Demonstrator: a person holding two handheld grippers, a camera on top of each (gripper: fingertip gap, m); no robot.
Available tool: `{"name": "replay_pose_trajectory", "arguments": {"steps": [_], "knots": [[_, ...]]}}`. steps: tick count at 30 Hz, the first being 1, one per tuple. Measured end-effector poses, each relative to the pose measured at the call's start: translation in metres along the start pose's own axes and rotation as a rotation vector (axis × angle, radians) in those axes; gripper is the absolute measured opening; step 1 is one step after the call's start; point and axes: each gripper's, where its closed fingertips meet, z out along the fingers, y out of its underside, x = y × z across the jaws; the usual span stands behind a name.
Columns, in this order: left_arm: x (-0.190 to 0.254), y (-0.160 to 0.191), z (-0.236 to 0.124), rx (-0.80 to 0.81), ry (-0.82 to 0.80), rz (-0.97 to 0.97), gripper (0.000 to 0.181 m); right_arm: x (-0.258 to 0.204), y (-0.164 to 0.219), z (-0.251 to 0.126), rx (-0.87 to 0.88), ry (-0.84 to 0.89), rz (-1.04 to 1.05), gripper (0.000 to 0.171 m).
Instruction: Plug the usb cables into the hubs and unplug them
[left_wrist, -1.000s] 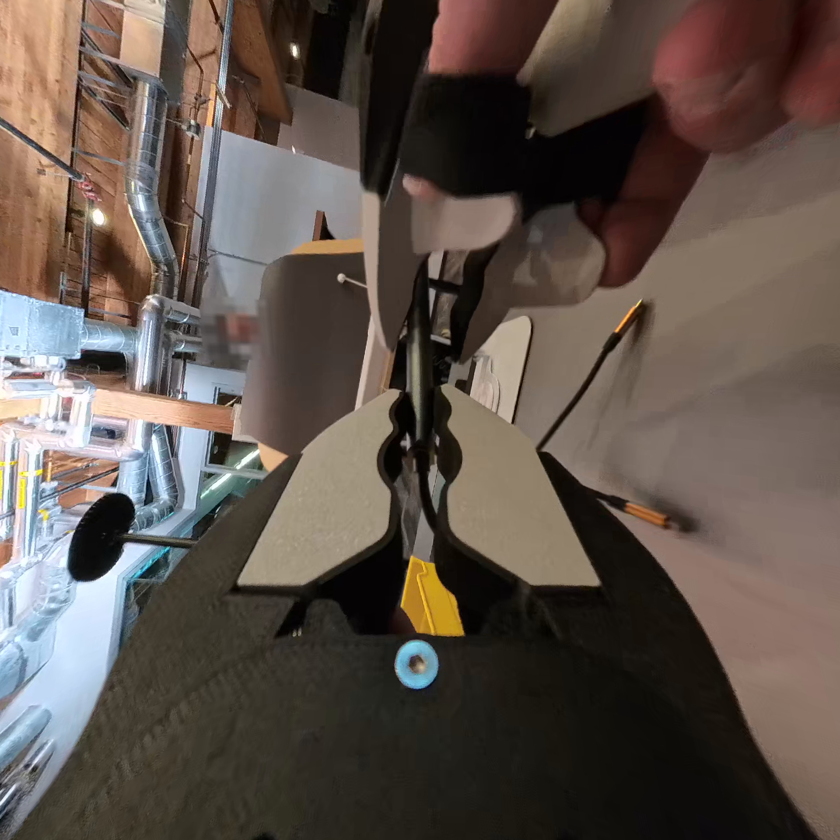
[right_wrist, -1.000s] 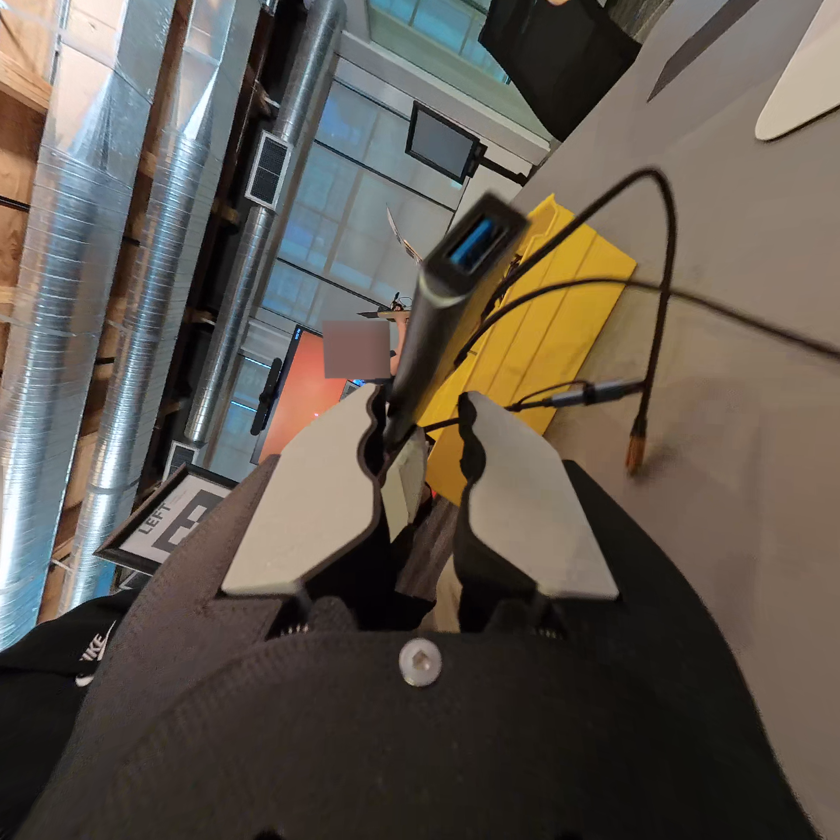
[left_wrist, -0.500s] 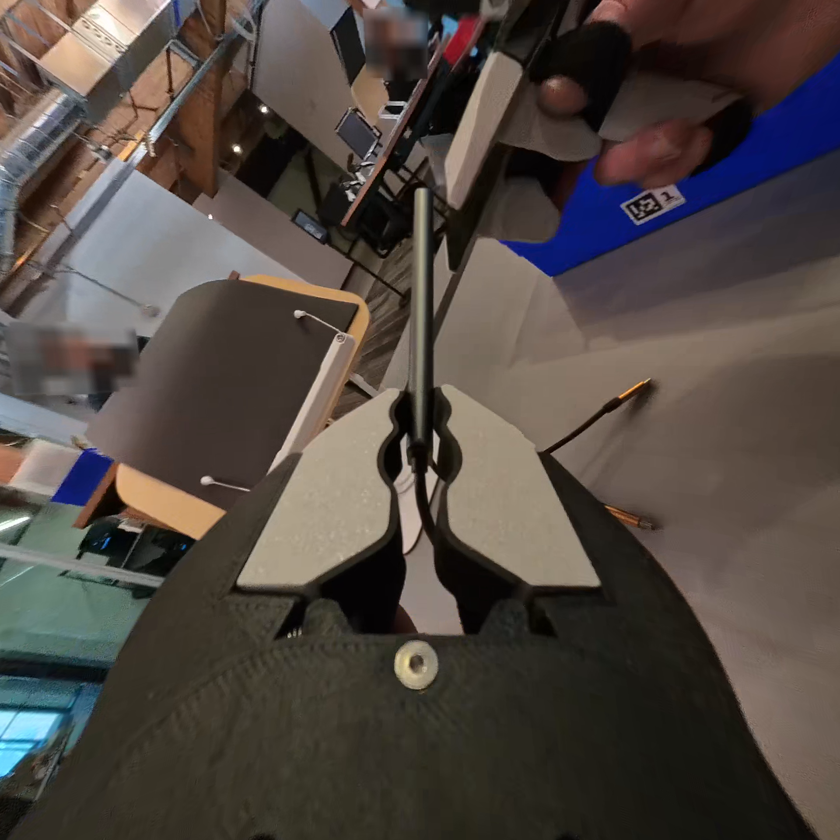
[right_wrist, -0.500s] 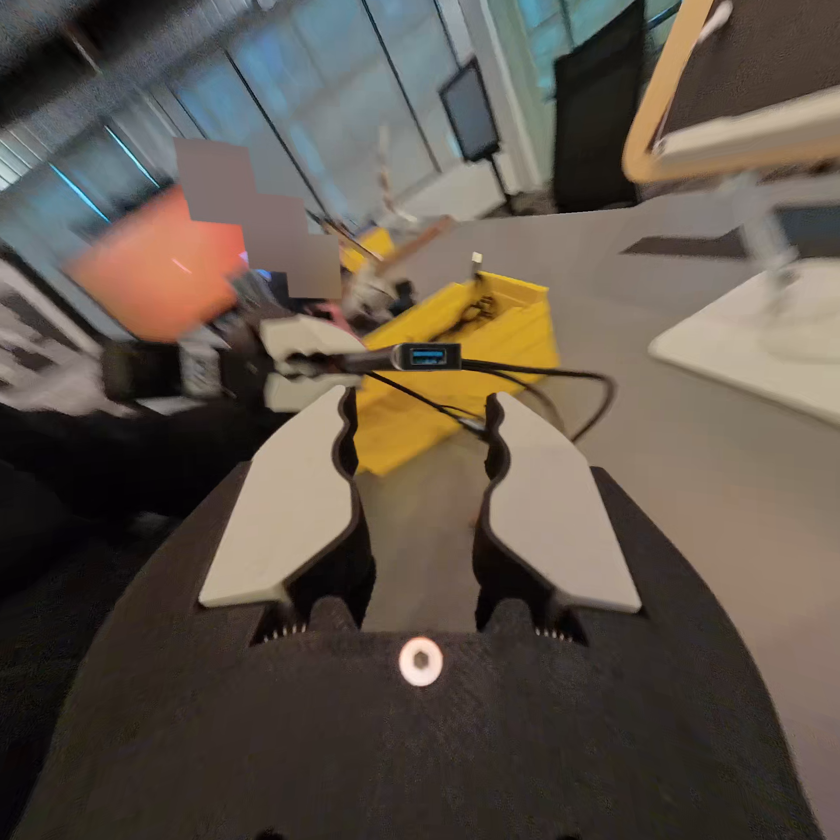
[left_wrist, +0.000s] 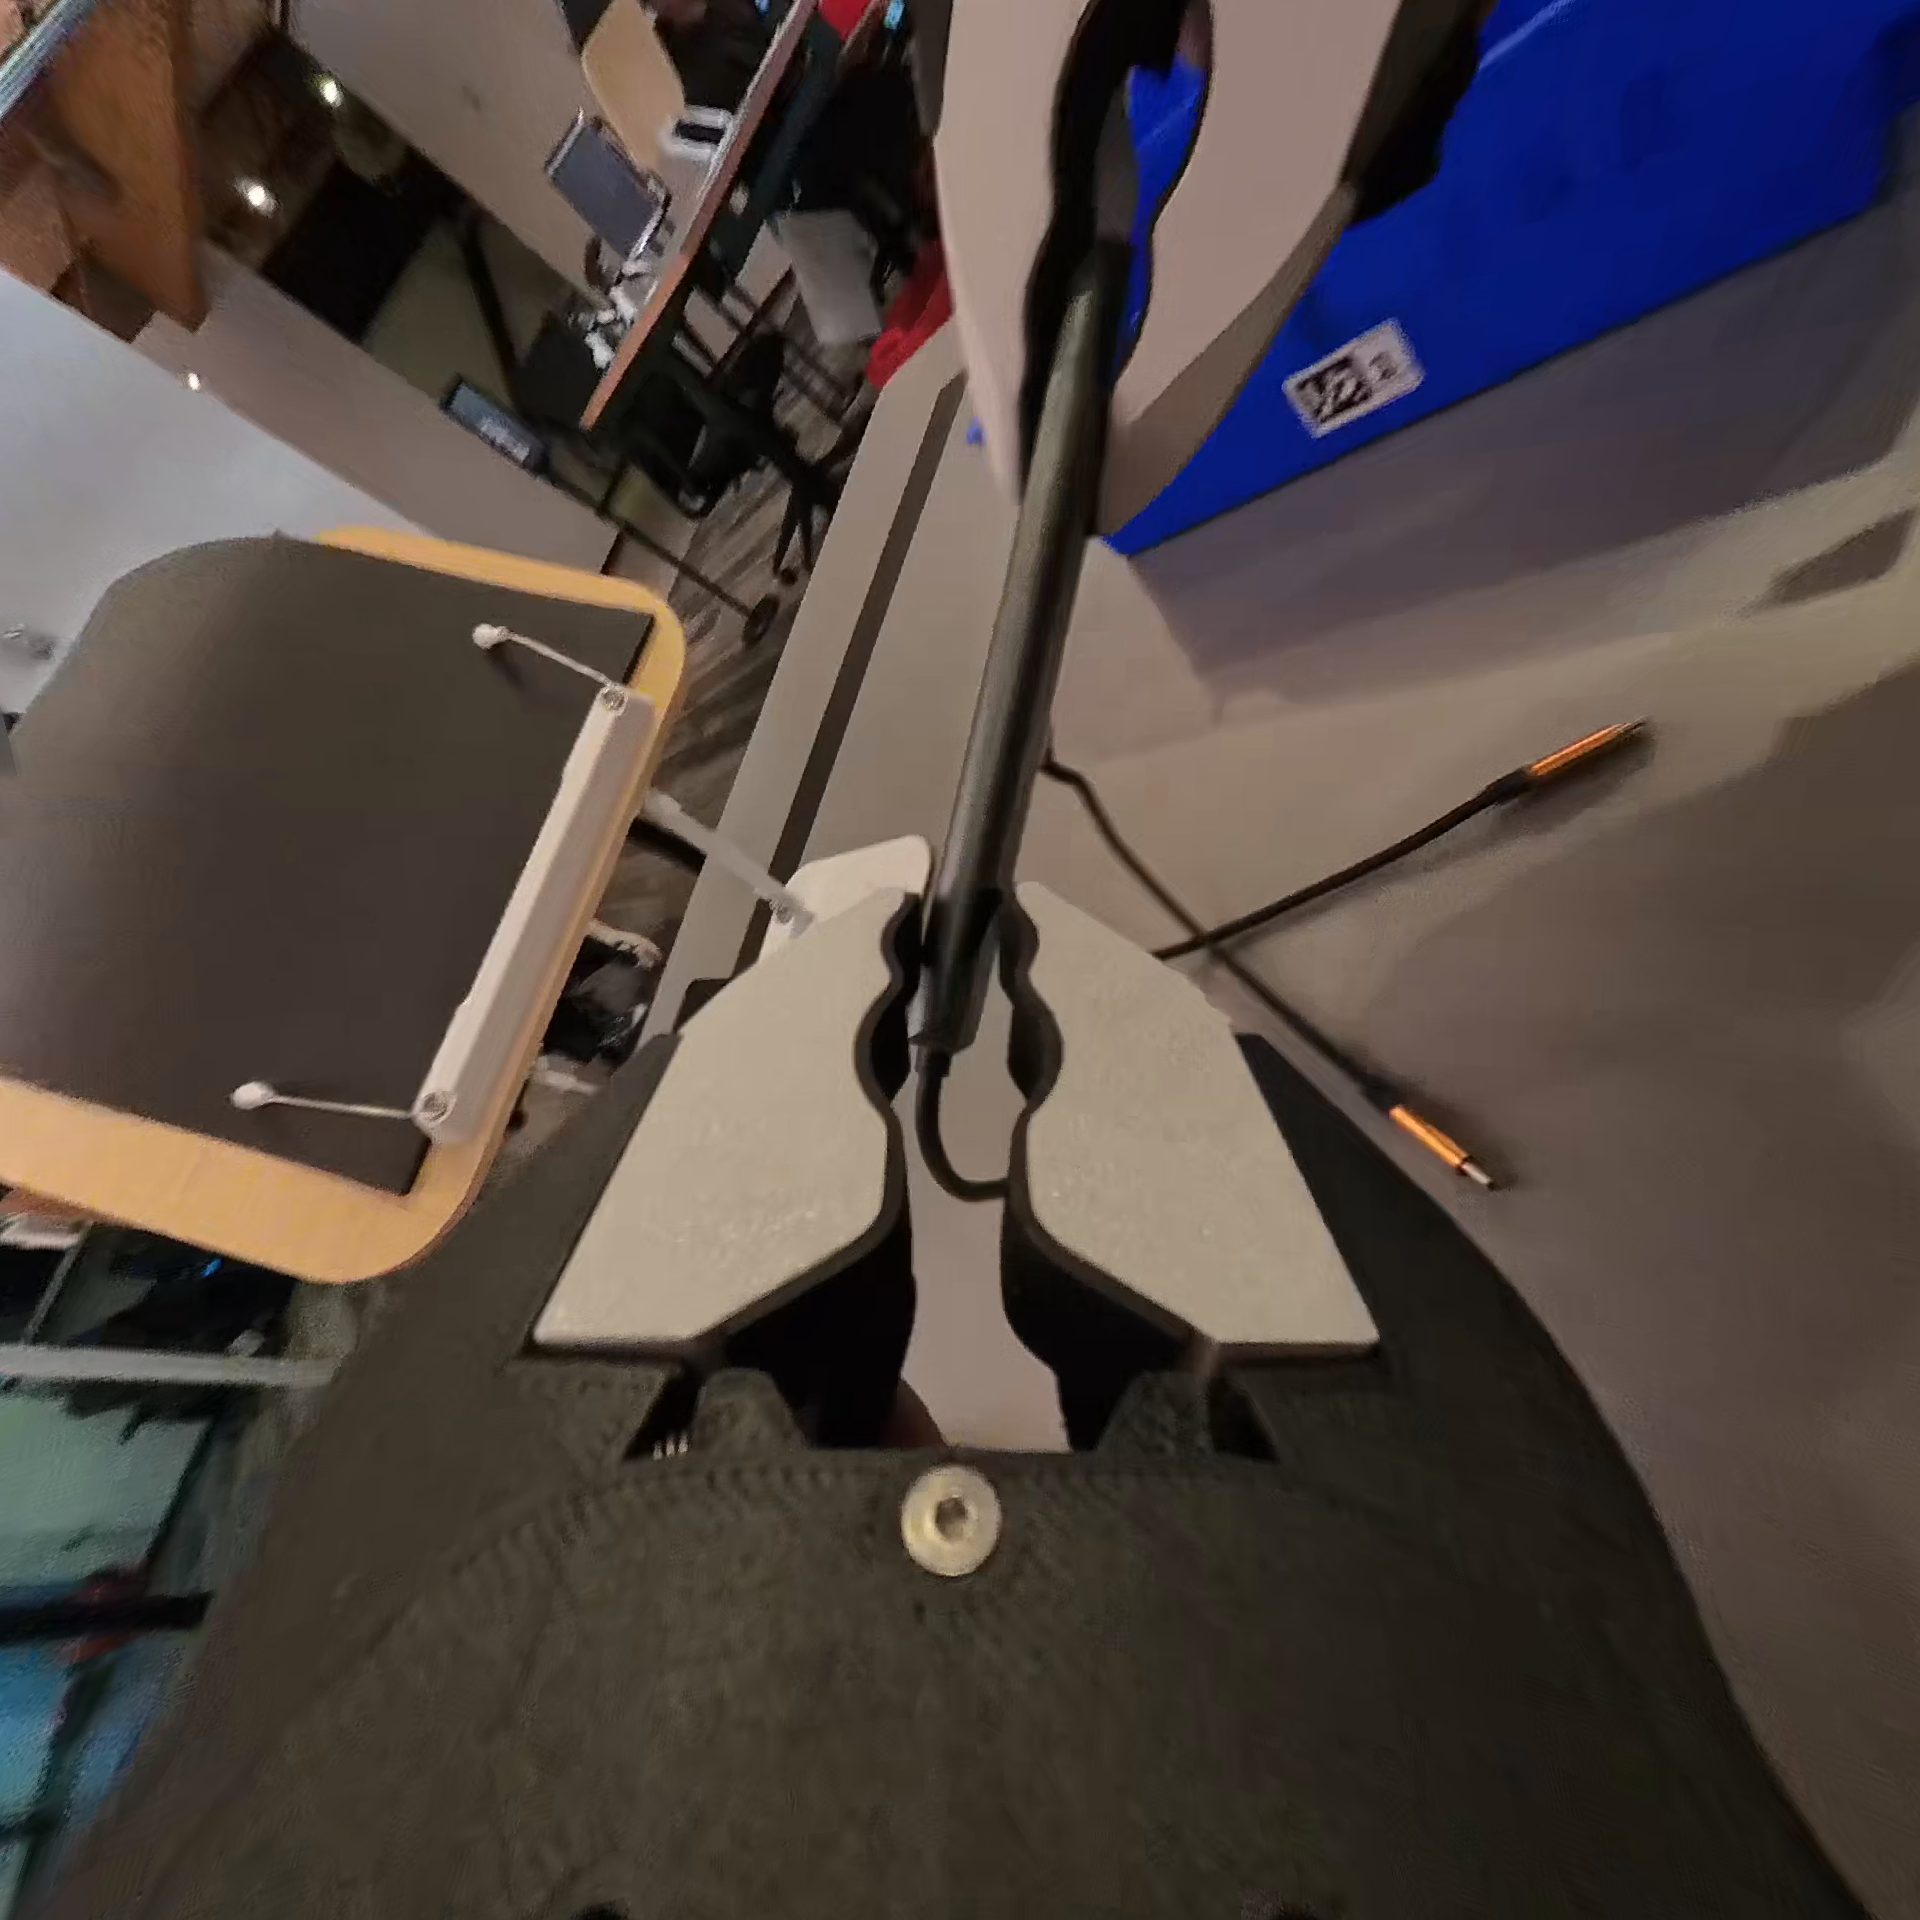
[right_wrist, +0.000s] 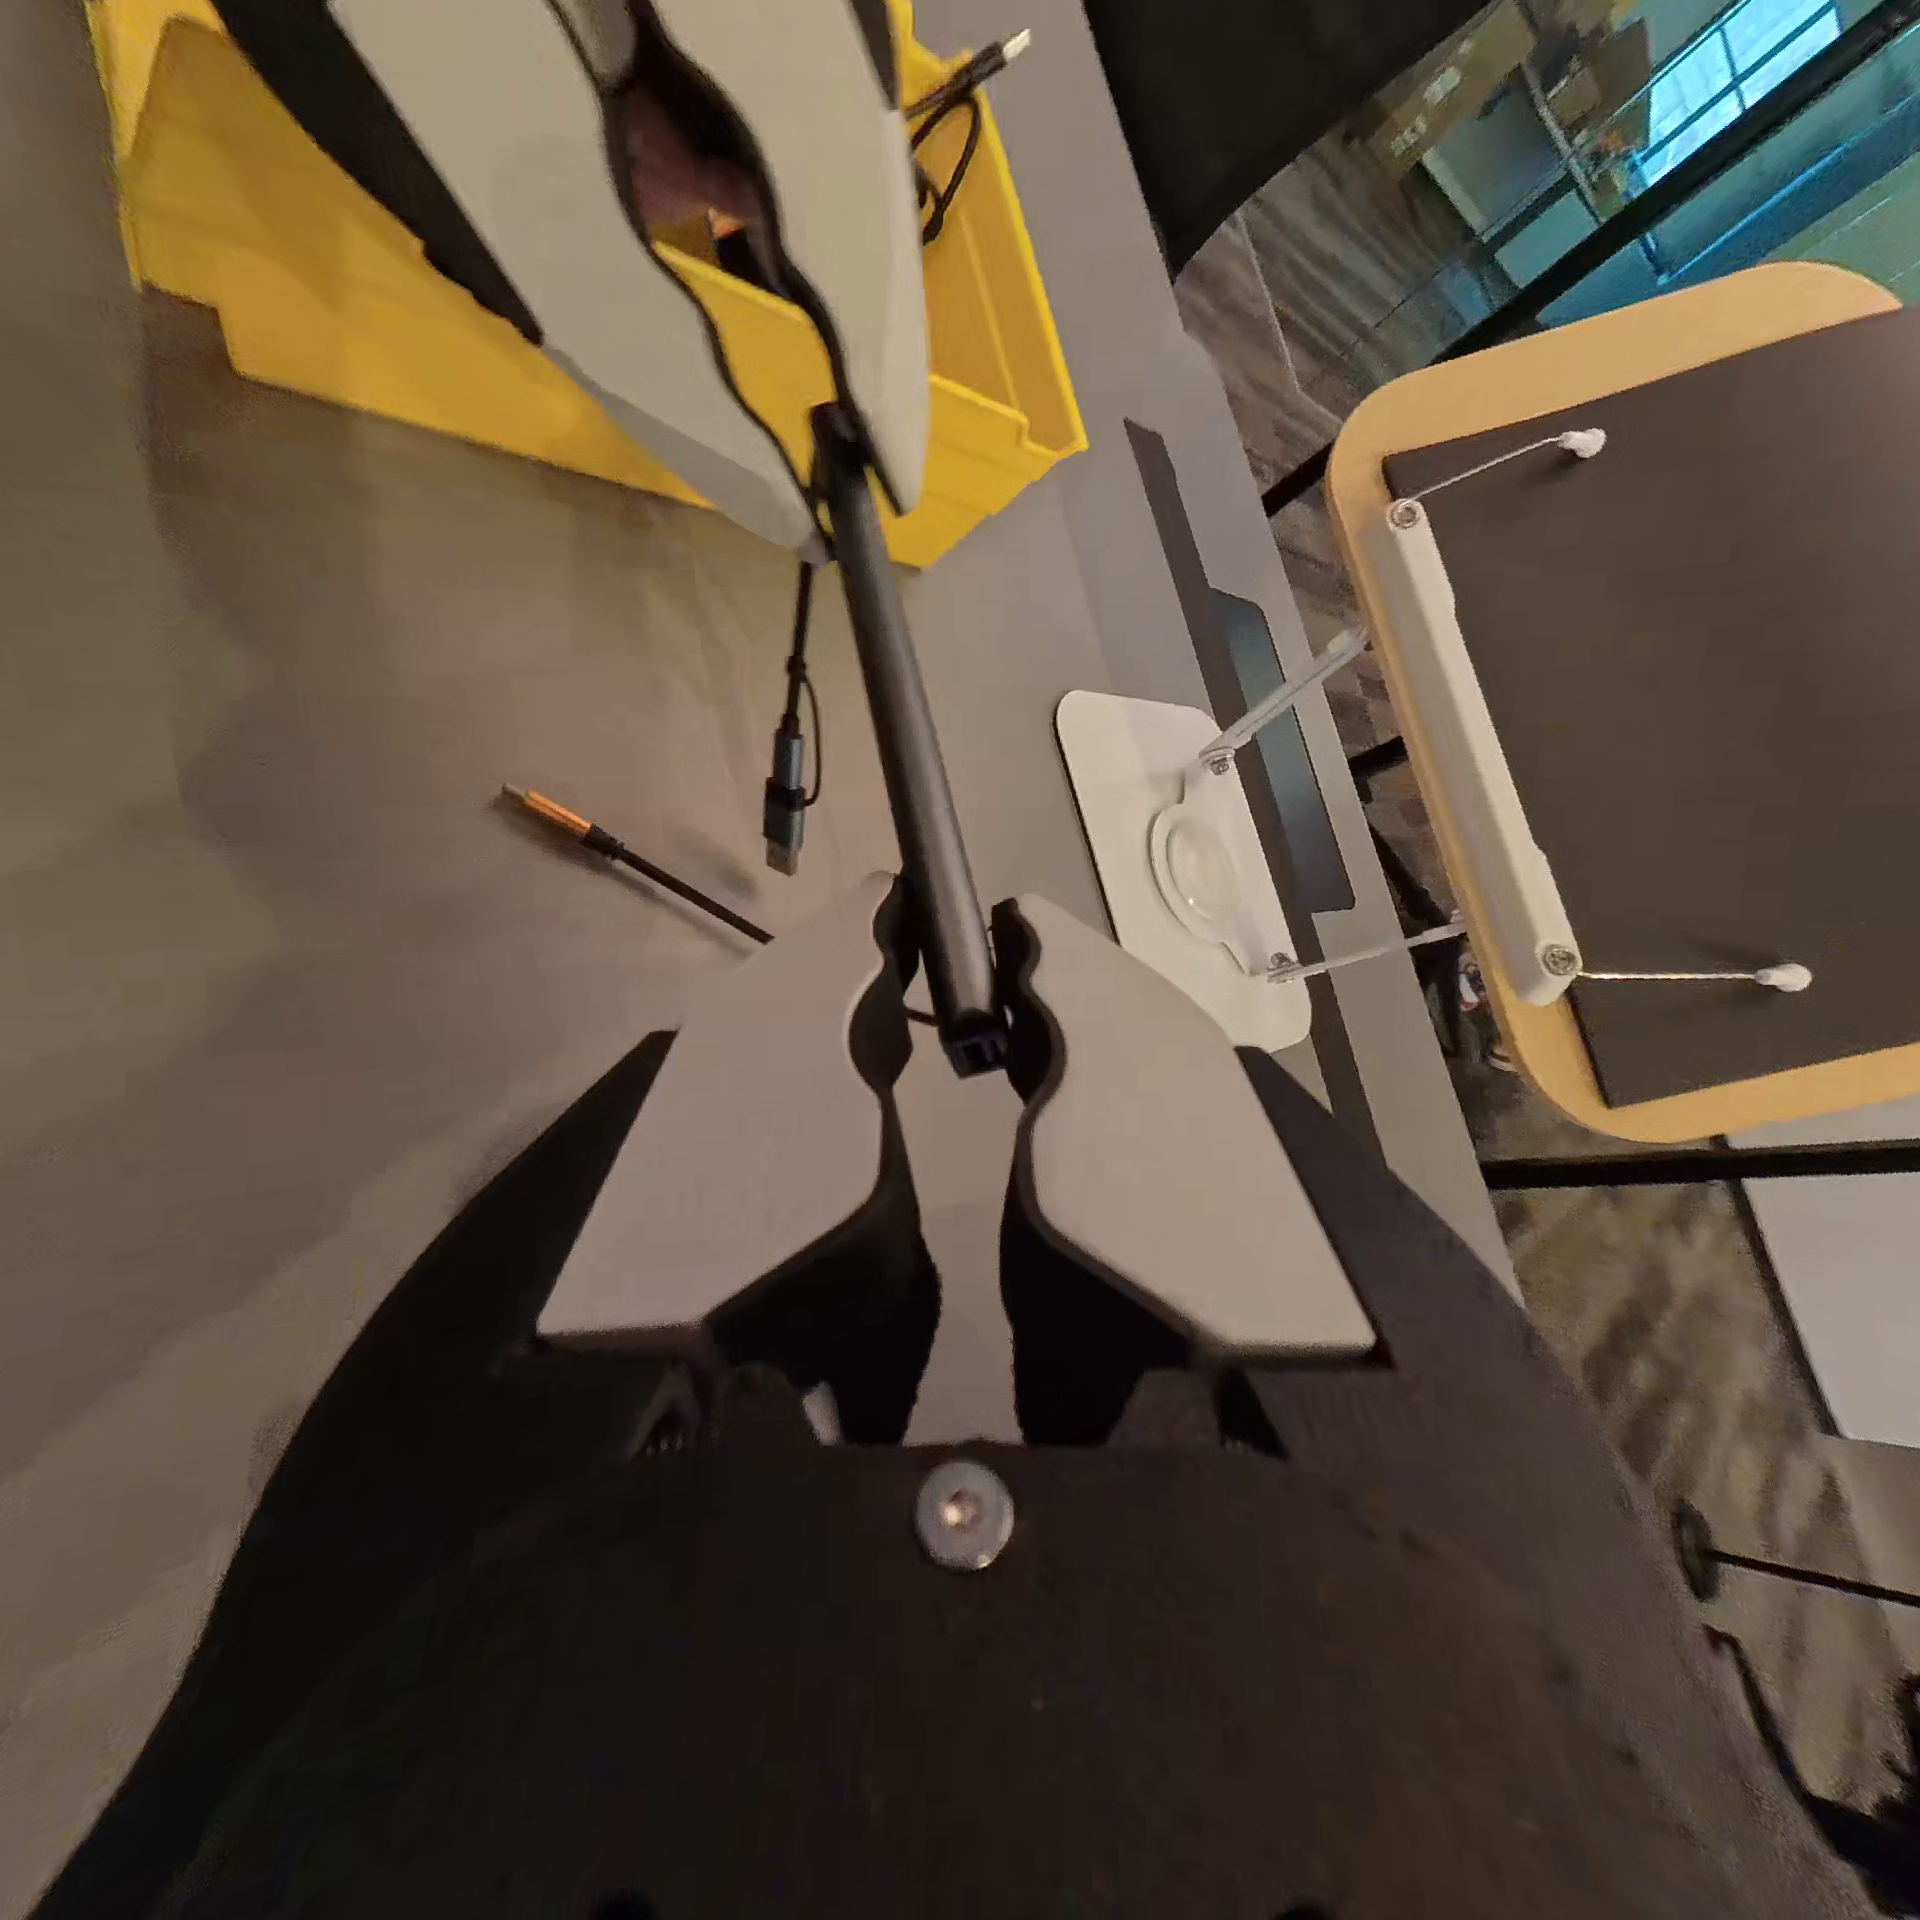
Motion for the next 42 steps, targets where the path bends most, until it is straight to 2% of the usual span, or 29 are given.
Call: {"name": "replay_pose_trajectory", "arguments": {"steps": [3,7,12,14,20,22,24,29,34,37,42], "knots": [[-0.002,0.001,0.002,-0.068,-0.023,0.068,0.027,-0.001,0.002,0.003,-0.084,0.036,-0.044,0.010],[0.003,-0.002,0.013,-0.181,-0.110,0.276,0.034,-0.006,-0.002,0.006,-0.158,0.038,-0.089,0.010],[0.008,-0.006,0.022,-0.224,-0.191,0.389,0.031,-0.022,-0.013,0.014,-0.222,0.044,-0.171,0.010],[0.013,-0.005,0.024,-0.229,-0.194,0.429,0.023,-0.023,-0.017,0.016,-0.242,0.059,-0.191,0.010],[0.007,-0.006,0.020,-0.169,-0.191,0.317,0.012,-0.028,-0.032,0.016,-0.184,0.079,-0.233,0.014],[0.002,-0.004,0.018,-0.149,-0.198,0.260,0.011,-0.026,-0.038,0.011,-0.130,0.055,-0.187,0.024],[0.000,-0.002,0.016,-0.127,-0.190,0.227,0.010,-0.022,-0.040,0.005,-0.078,0.035,-0.145,0.025],[-0.003,-0.005,0.010,-0.077,-0.166,0.188,0.010,-0.010,-0.024,-0.004,-0.046,0.005,-0.077,0.040],[0.010,-0.016,0.006,0.006,-0.092,0.202,0.010,-0.012,-0.015,0.007,-0.044,-0.010,-0.112,0.045],[0.019,-0.025,0.004,0.051,-0.044,0.203,0.010,-0.021,-0.017,0.018,-0.039,0.004,-0.208,0.039],[0.026,-0.028,0.002,0.081,-0.008,0.200,0.011,-0.024,-0.013,0.029,-0.080,0.050,-0.294,0.009]]}}
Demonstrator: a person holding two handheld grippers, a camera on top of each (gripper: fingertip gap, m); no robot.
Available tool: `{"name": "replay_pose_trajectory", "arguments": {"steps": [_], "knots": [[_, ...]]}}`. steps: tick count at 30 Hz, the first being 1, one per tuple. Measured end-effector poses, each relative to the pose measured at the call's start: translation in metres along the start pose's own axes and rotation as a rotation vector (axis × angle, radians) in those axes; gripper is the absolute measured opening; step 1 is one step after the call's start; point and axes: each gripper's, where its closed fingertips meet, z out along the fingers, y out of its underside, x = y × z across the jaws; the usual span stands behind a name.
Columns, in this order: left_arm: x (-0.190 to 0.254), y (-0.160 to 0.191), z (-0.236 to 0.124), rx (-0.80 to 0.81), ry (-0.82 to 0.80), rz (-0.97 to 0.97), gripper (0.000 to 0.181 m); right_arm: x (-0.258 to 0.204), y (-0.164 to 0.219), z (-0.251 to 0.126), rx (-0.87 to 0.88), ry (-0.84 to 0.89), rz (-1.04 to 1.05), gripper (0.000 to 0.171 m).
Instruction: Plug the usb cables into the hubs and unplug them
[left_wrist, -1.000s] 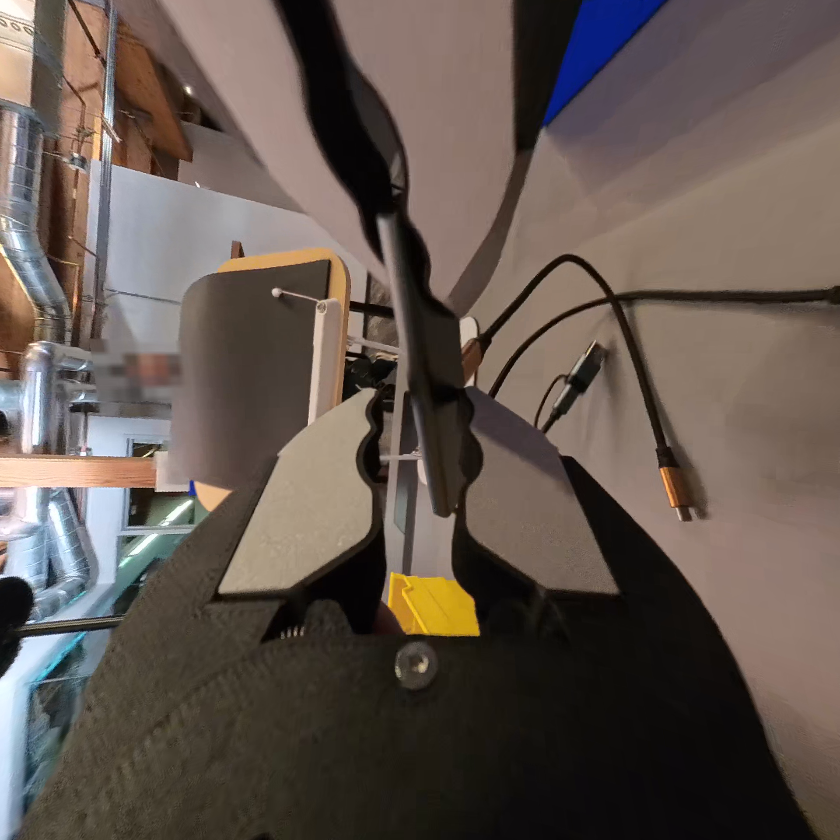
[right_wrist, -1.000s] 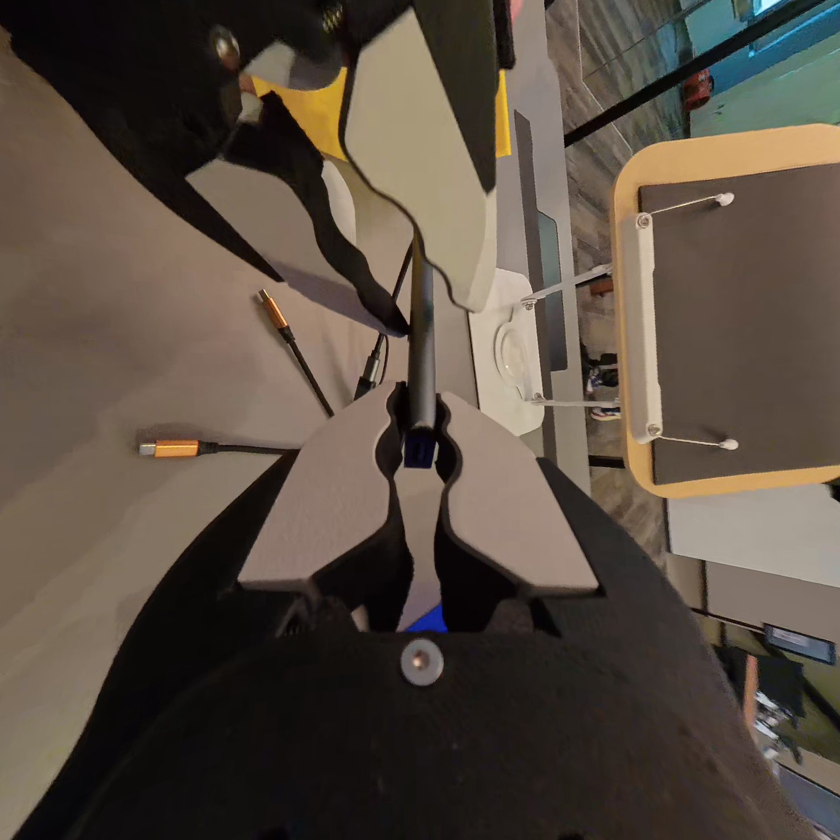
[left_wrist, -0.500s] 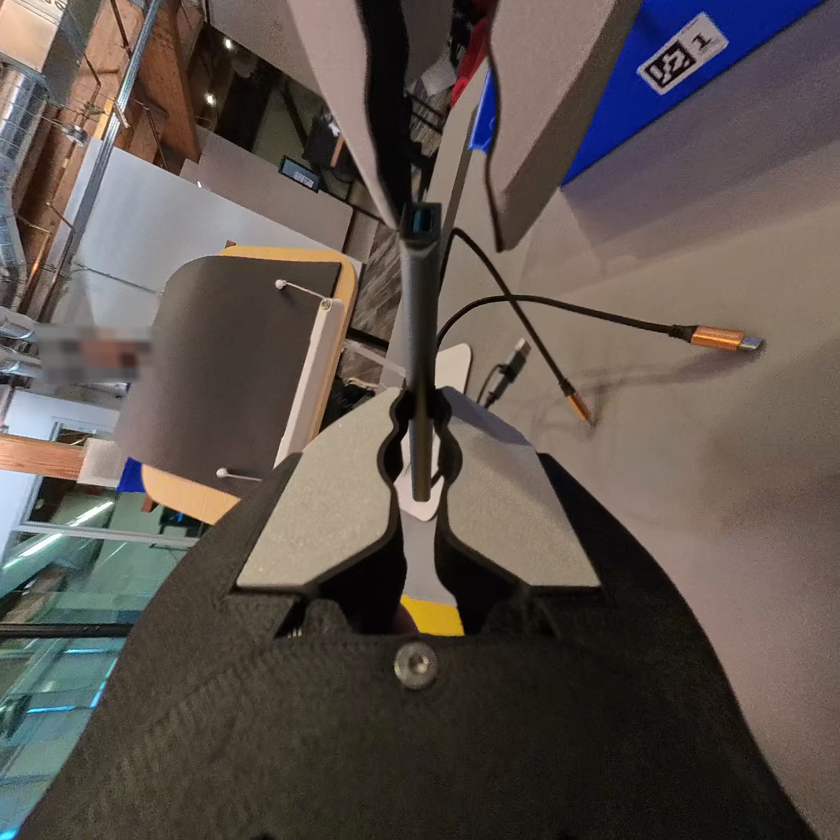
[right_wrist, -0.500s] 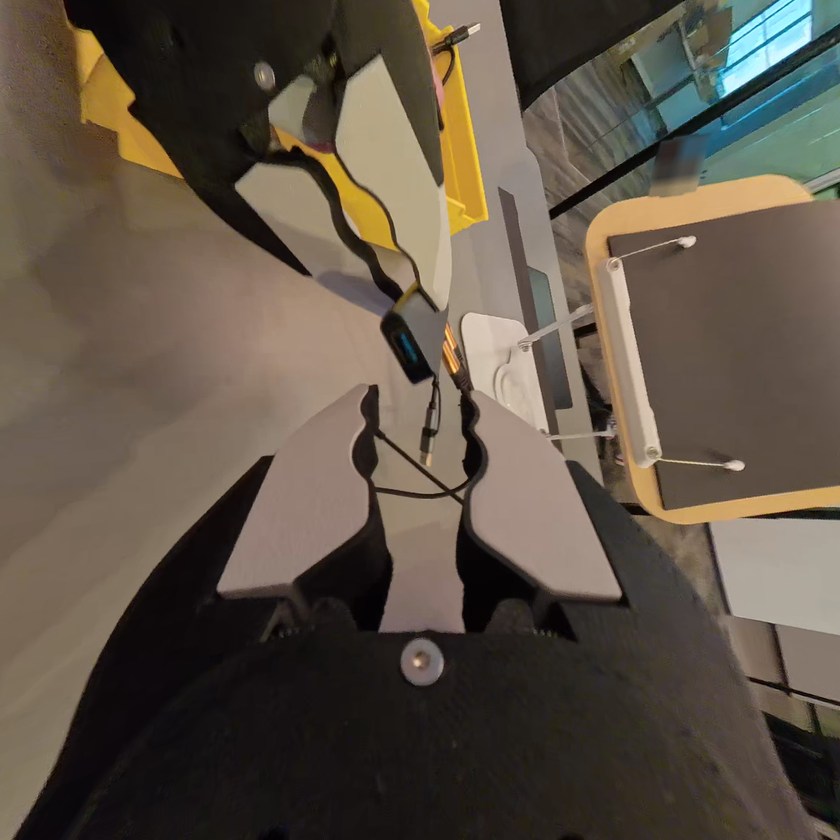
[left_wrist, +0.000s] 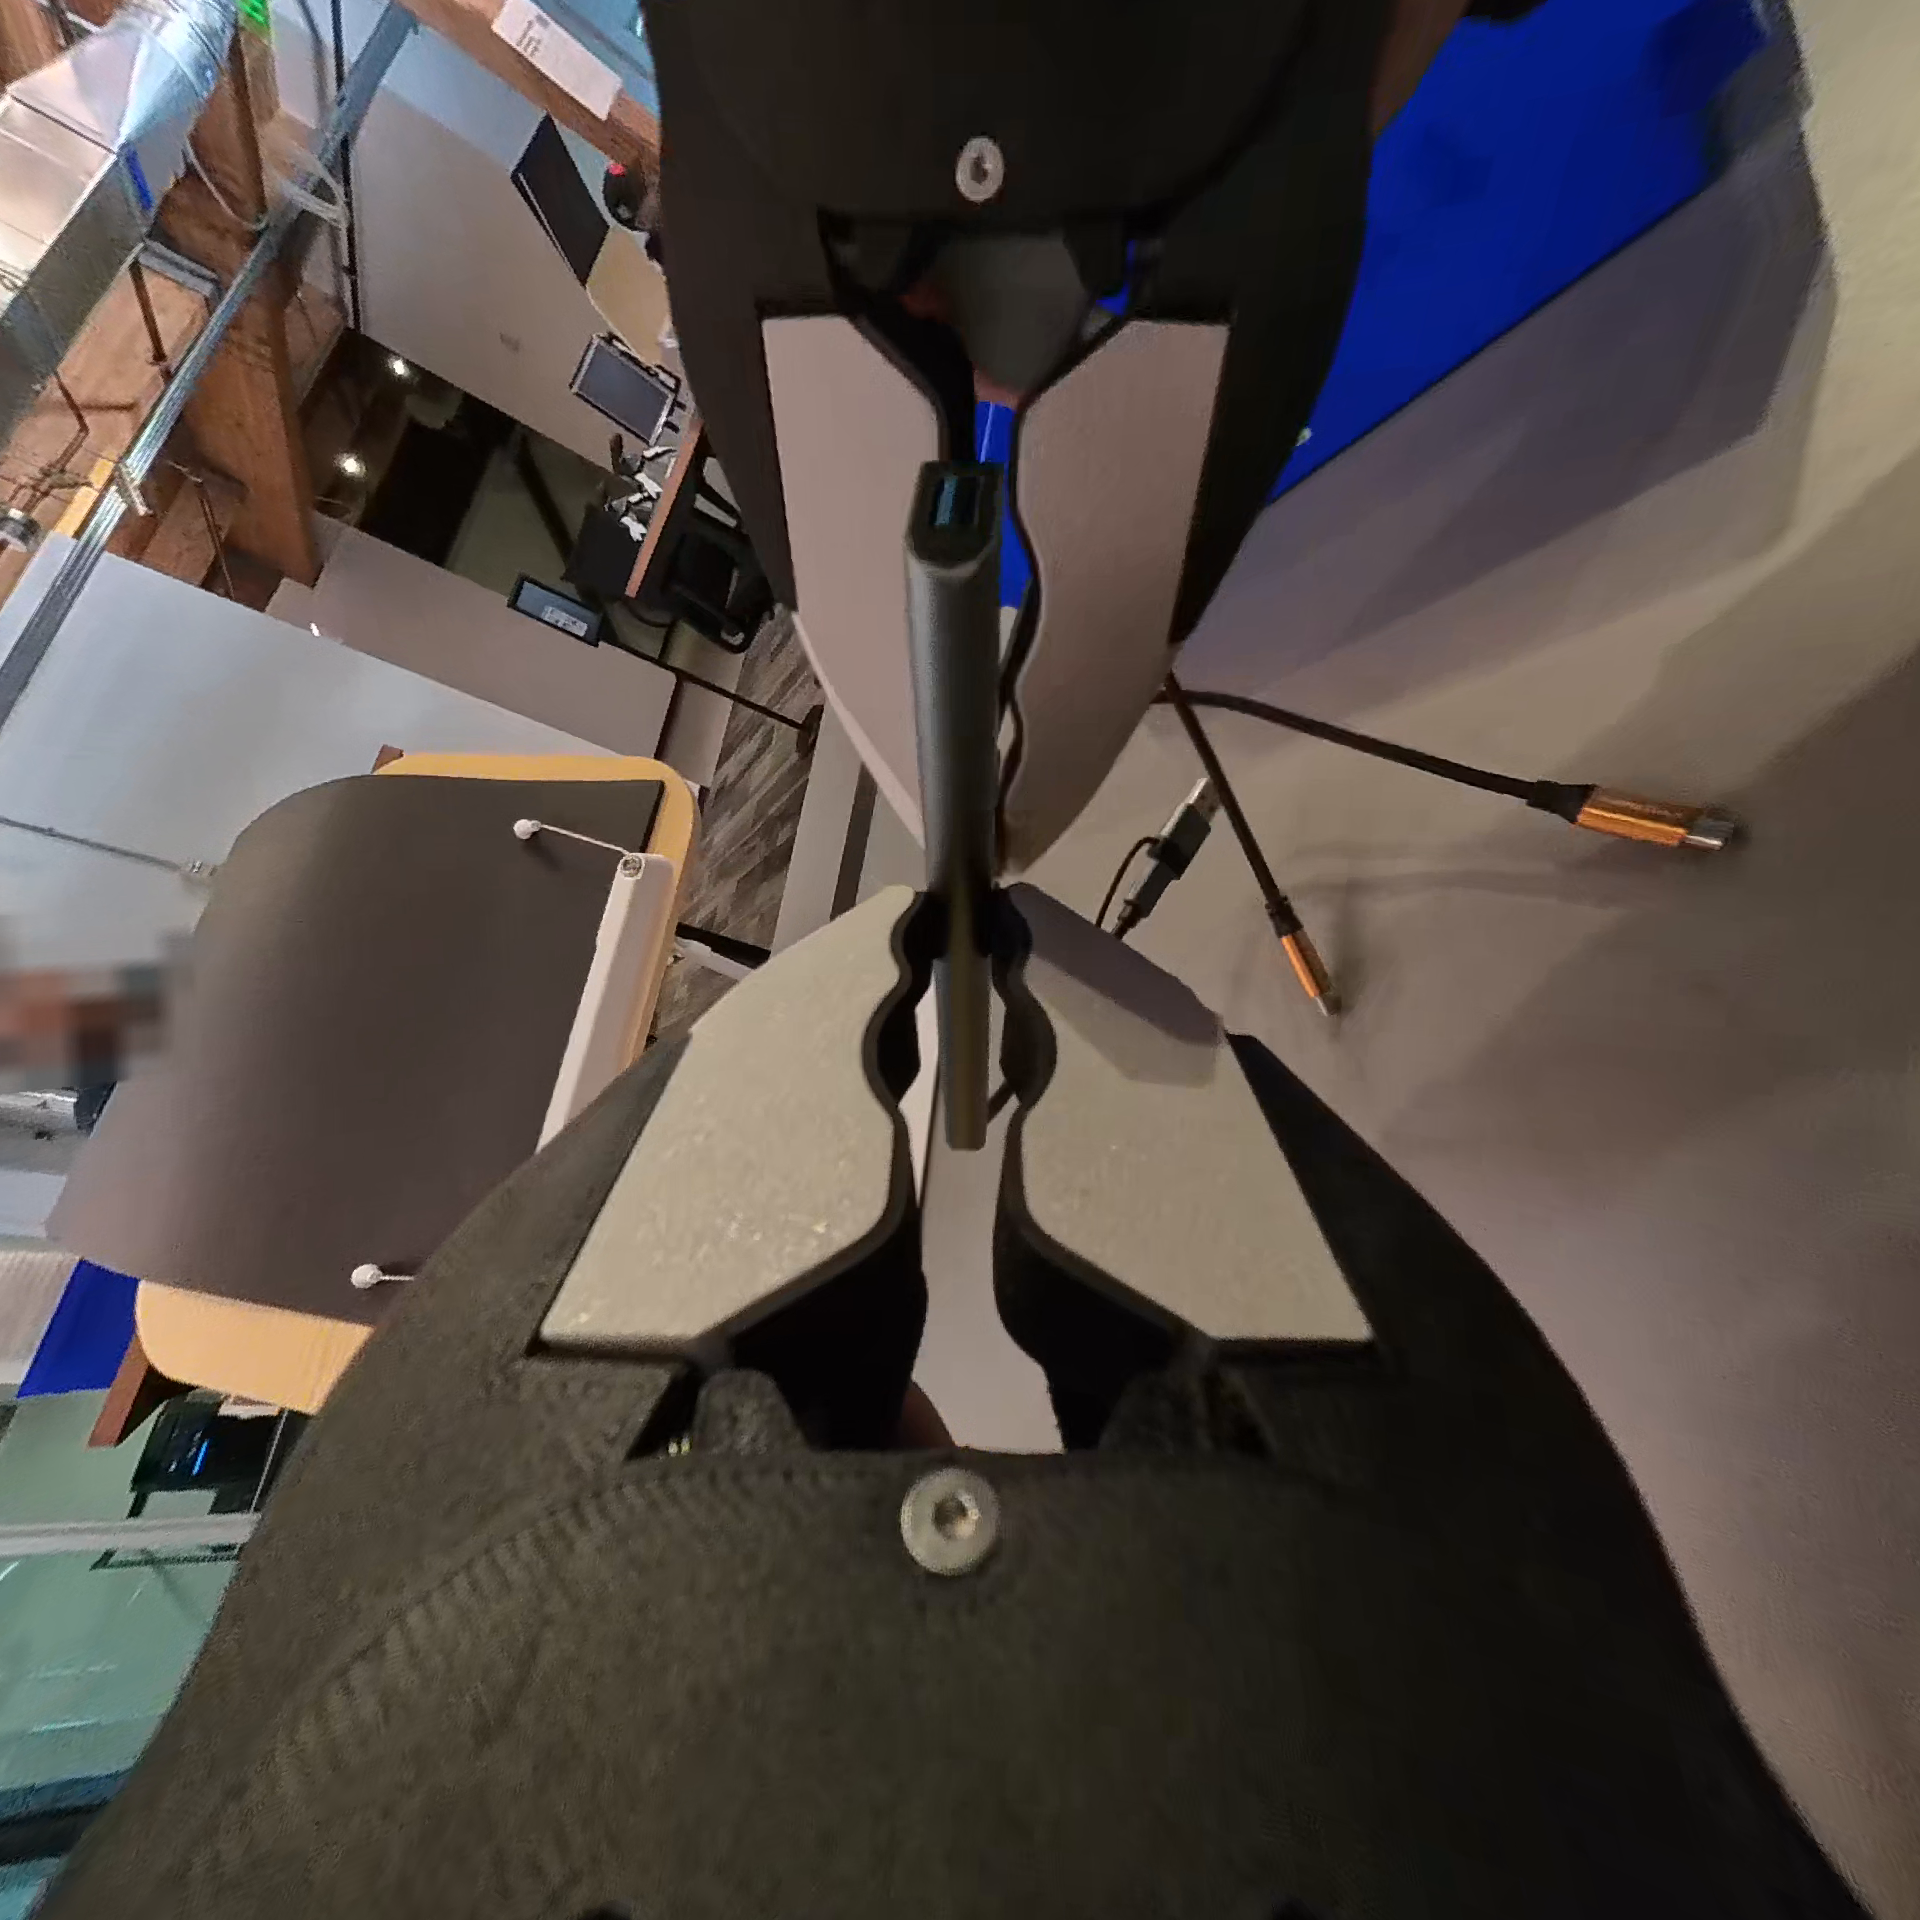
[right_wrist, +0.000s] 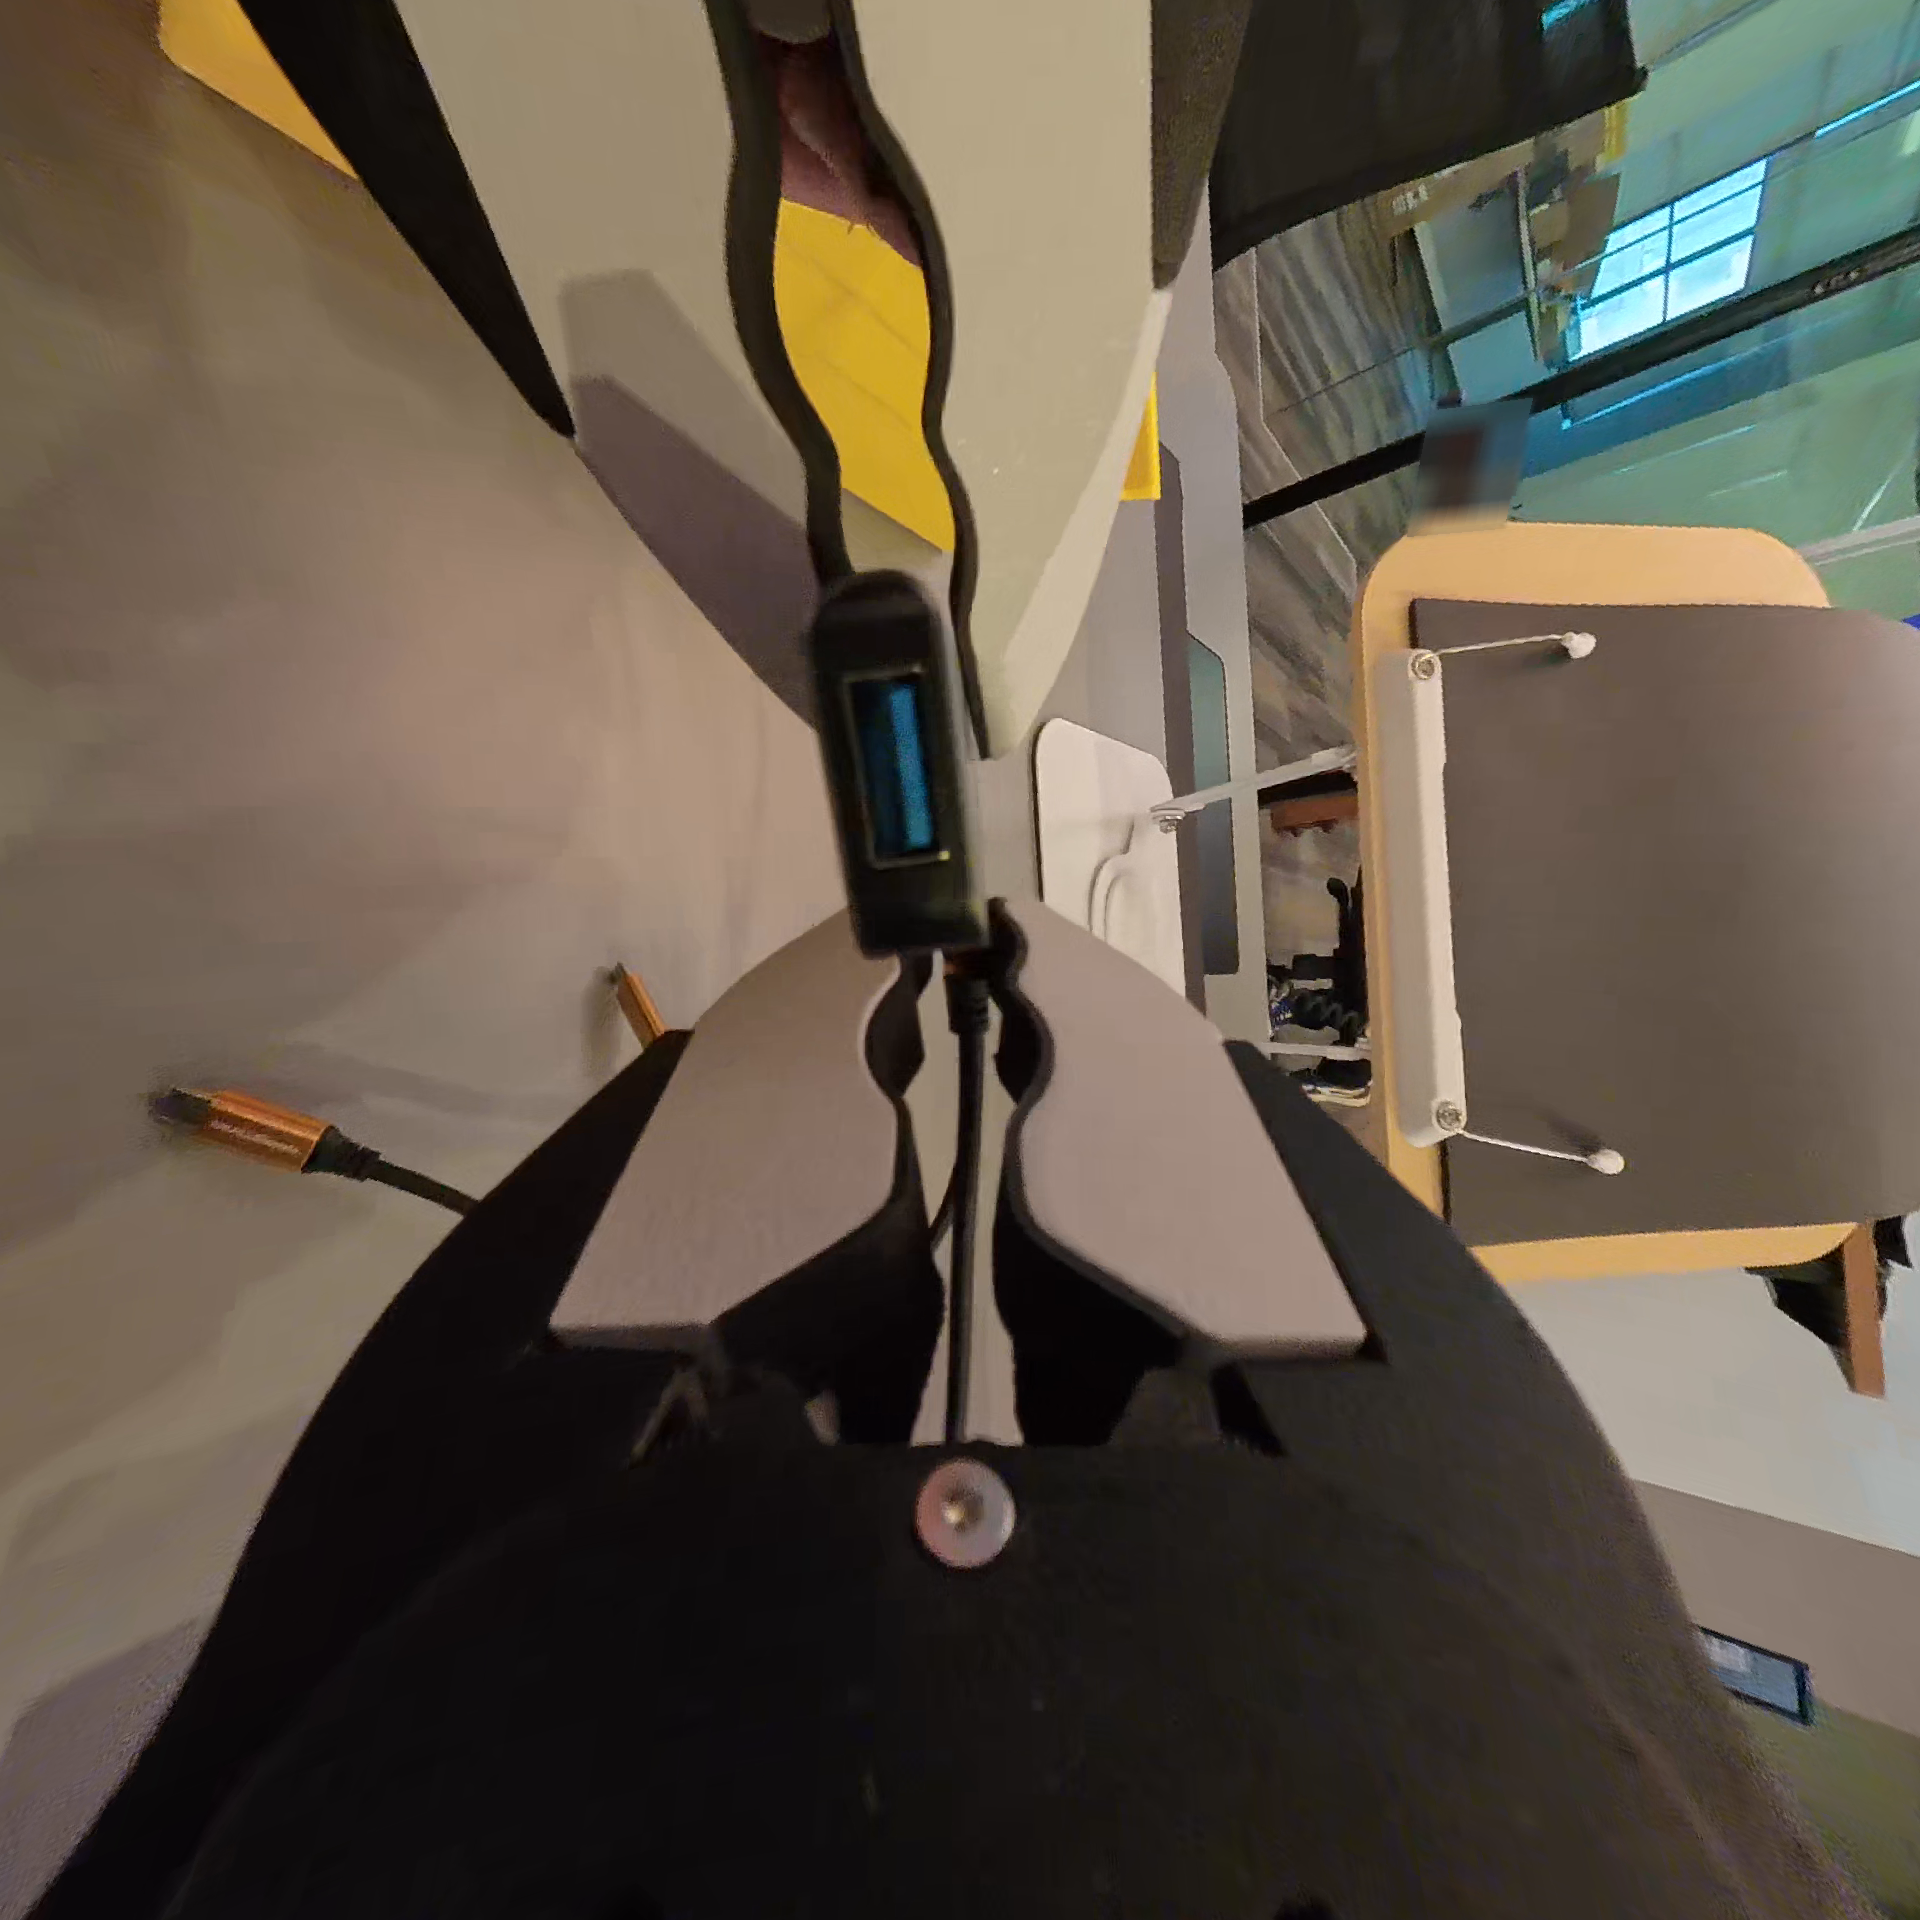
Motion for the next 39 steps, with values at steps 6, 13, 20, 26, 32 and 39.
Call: {"name": "replay_pose_trajectory", "arguments": {"steps": [6,13,20,26,32,39], "knots": [[-0.004,0.004,0.002,-0.019,-0.018,-0.021,0.019,-0.001,-0.009,-0.005,0.029,-0.006,-0.006,0.006],[0.007,0.006,0.004,-0.043,0.023,0.030,0.011,-0.006,-0.008,-0.002,-0.010,-0.011,-0.049,0.007],[0.008,0.007,-0.001,-0.055,0.084,-0.011,0.011,-0.010,-0.008,-0.006,-0.020,-0.055,-0.036,0.006],[-0.022,0.026,-0.019,-0.098,0.038,-0.060,0.011,0.018,0.024,-0.021,-0.070,-0.038,0.088,0.006],[-0.013,0.039,-0.014,-0.127,0.041,-0.066,0.011,0.069,0.053,-0.070,-0.070,0.117,0.307,0.006],[-0.018,0.049,-0.015,-0.153,0.011,-0.068,0.011,0.113,0.138,-0.162,-0.127,0.346,0.663,0.006]]}}
